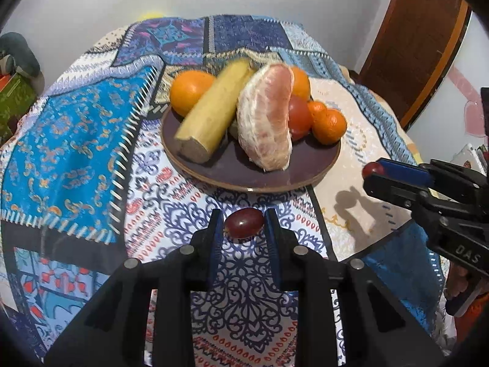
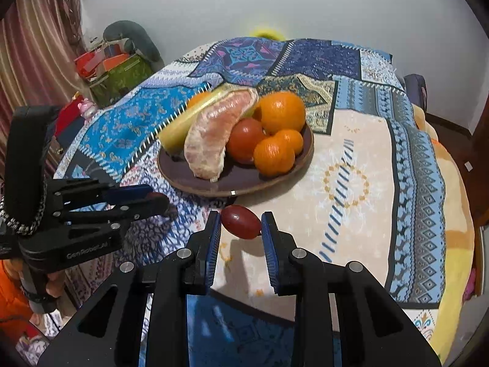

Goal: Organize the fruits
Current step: 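Lower both dates onto the plate and open both tools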

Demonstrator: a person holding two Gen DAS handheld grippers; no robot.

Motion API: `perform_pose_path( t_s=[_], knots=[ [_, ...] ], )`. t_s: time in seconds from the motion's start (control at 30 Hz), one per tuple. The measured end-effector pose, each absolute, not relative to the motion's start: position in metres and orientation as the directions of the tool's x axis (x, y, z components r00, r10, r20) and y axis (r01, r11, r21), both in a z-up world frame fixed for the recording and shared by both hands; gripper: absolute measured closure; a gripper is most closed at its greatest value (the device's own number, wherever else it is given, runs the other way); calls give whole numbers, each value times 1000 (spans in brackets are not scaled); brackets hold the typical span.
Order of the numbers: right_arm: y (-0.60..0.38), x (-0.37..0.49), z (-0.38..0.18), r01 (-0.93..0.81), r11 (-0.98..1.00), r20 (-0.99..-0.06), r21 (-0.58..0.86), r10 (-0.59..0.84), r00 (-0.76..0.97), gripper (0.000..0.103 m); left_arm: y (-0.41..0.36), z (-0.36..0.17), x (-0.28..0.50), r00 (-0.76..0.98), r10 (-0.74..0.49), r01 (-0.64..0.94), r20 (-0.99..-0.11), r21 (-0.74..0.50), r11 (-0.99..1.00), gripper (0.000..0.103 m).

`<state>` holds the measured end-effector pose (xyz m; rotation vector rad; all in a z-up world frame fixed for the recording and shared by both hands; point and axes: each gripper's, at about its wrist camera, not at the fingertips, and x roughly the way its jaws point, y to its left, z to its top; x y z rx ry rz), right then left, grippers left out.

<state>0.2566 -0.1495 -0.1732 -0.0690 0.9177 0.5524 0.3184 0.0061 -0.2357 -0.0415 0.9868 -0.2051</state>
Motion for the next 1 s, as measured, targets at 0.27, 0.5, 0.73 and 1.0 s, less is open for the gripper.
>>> perform_pose_path(
  t_s=[0.27,0.5,0.73,1.0],
  knots=[
    [-136,269,-162,-494,852,-744,175,443,501,78,16,-211,319,591,-192,150,-783,-127,980,76],
    [-125,283,-169,-498,850,-752,173,441,490,78,13,-215,335,592,-192,162,-782,-118,980,76],
    [-118,285,-181,-503,846,-768,178,439,466,78,11,-221,343,592,-192,161,-783,-118,980,76],
    [-119,284,-178,-507,846,-764,165,435,477,73,14,-218,340,592,-194,153,-782,-127,980,76]
  ],
)
